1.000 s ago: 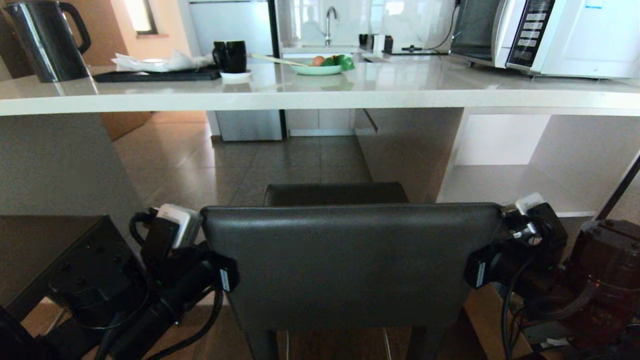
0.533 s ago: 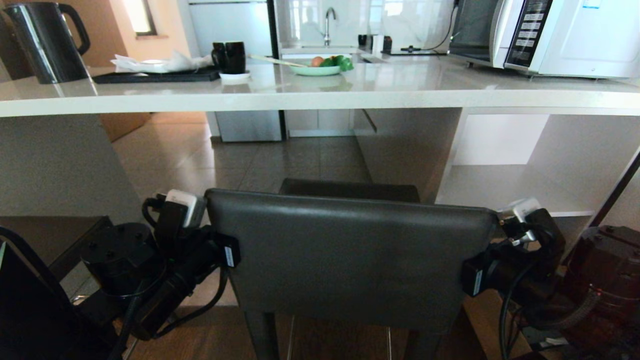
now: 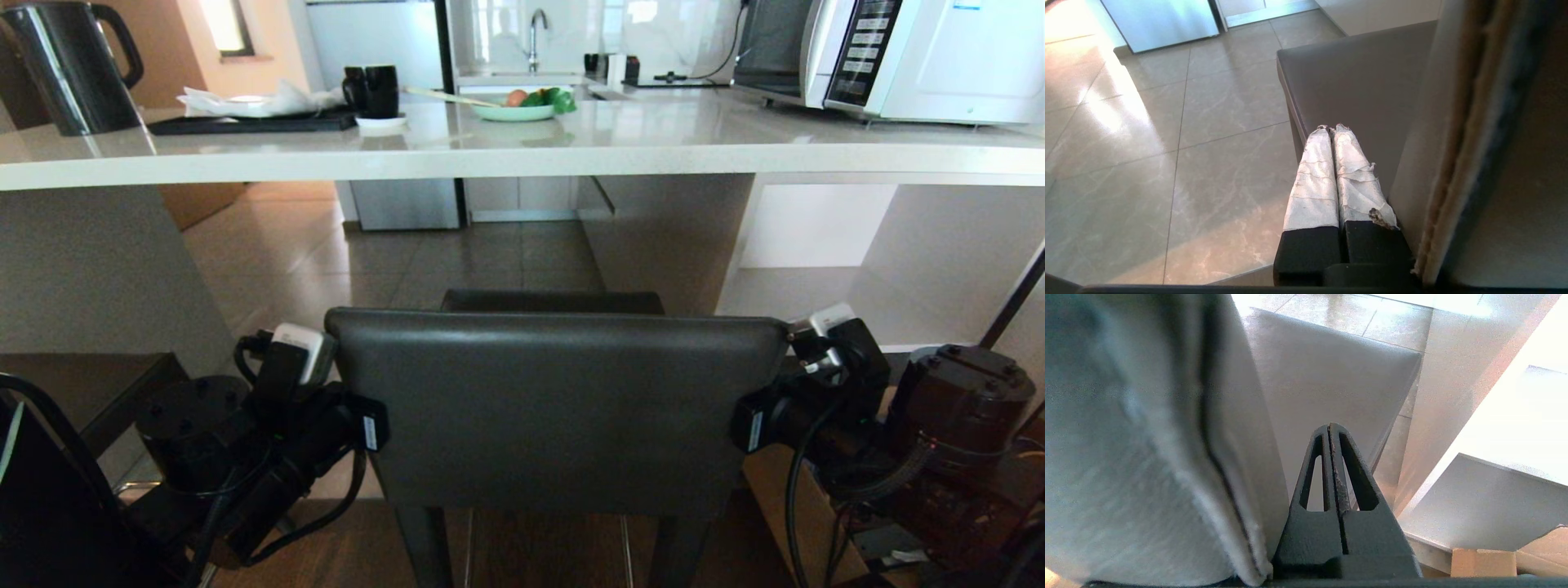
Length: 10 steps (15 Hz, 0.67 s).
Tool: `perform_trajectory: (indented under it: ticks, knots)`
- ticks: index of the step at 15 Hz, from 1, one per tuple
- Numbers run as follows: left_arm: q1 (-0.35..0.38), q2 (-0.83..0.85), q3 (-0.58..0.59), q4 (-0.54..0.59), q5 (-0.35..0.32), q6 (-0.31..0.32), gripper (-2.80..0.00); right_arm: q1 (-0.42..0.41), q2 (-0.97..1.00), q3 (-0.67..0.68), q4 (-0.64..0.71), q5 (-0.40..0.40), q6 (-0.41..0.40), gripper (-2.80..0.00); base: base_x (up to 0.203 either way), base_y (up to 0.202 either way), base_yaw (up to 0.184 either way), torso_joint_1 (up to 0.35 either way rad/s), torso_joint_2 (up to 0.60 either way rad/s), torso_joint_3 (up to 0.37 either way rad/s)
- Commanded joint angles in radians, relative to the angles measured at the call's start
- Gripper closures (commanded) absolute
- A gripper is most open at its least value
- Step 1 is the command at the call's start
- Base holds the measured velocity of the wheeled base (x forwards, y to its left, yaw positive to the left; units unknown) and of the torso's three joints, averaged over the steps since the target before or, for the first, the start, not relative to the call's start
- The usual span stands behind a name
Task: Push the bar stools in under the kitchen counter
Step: Push the gray chair back under the dining table
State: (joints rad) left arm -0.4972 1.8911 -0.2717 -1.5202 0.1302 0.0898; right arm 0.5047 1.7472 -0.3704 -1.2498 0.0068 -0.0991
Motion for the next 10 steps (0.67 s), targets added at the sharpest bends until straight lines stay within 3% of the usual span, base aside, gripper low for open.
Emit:
perform_trajectory:
  ticks: [1, 10]
  knots:
    - [-0.003, 0.003, -0.003, -0.010, -0.001, 0.001, 0.00, 0.002, 0.004, 0.001, -0.007, -0.002, -0.002, 0.00, 0.000, 0.000, 0.000, 0.000, 0.00, 0.000]
    - [-0.004, 0.005, 0.002, -0.010, -0.003, 0.002, 0.00, 0.002, 0.003, -0.001, -0.007, -0.003, -0.004, 0.00, 0.028, 0.019, 0.000, -0.001, 0.00, 0.001]
